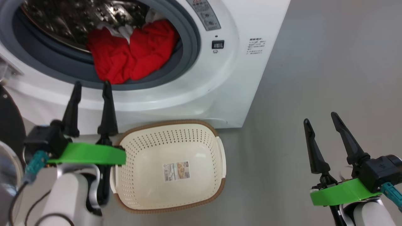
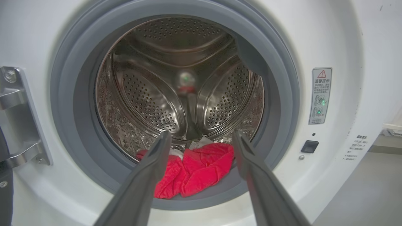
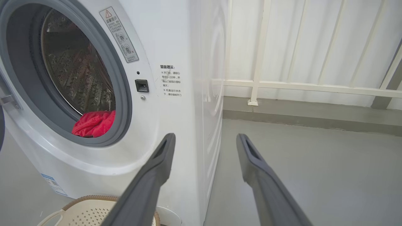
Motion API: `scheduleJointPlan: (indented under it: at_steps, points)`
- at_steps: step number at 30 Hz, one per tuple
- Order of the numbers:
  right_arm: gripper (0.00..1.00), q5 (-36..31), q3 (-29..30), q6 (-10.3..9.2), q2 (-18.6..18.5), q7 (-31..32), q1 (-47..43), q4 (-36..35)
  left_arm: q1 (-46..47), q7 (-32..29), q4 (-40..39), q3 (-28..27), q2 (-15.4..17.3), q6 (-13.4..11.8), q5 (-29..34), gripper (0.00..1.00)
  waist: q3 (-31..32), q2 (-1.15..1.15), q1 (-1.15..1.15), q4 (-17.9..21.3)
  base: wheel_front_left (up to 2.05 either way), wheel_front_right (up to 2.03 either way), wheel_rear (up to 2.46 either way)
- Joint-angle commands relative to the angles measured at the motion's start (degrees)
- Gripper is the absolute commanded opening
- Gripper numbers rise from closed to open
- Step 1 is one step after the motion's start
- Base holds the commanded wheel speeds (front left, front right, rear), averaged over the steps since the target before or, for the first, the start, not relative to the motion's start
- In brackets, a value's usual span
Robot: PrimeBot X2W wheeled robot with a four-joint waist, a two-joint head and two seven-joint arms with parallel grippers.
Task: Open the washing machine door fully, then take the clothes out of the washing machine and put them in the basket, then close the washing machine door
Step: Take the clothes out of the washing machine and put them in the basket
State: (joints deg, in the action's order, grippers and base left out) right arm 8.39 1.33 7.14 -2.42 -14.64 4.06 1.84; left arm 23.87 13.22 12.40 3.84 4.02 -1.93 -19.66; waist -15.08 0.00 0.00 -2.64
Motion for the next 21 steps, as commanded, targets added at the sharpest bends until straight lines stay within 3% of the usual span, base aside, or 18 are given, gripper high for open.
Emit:
scheduleJointPlan:
  at_steps: [1, 9, 21]
  points:
    - [1.0, -1.1, -1.3, 0.35, -0.5, -0.3, 1.8, -1.8, 2.8, 0.6, -0.7, -2.0, 1.5, 0.2, 0.2, 1.0, -2.8, 0.0, 0.0, 0.3, 0.0, 0.0, 0.0]
    - [1.0, -2.3, -1.6, 0.35, -0.5, -0.3, 4.5, -2.6, 11.0, 0.8, 2.6, -3.8, 3.2, 0.4, -0.9, 1.0, -8.3, 0.0, 0.0, 1.9, 0.0, 0.0, 0.0]
    - [1.0, -2.7, -2.2, 0.35, -0.5, -0.4, 7.8, -2.9, 24.8, 1.2, 14.9, -4.8, 4.7, 2.2, -2.7, 1.0, -14.7, 0.0, 0.0, 3.0, 0.0, 0.0, 0.0]
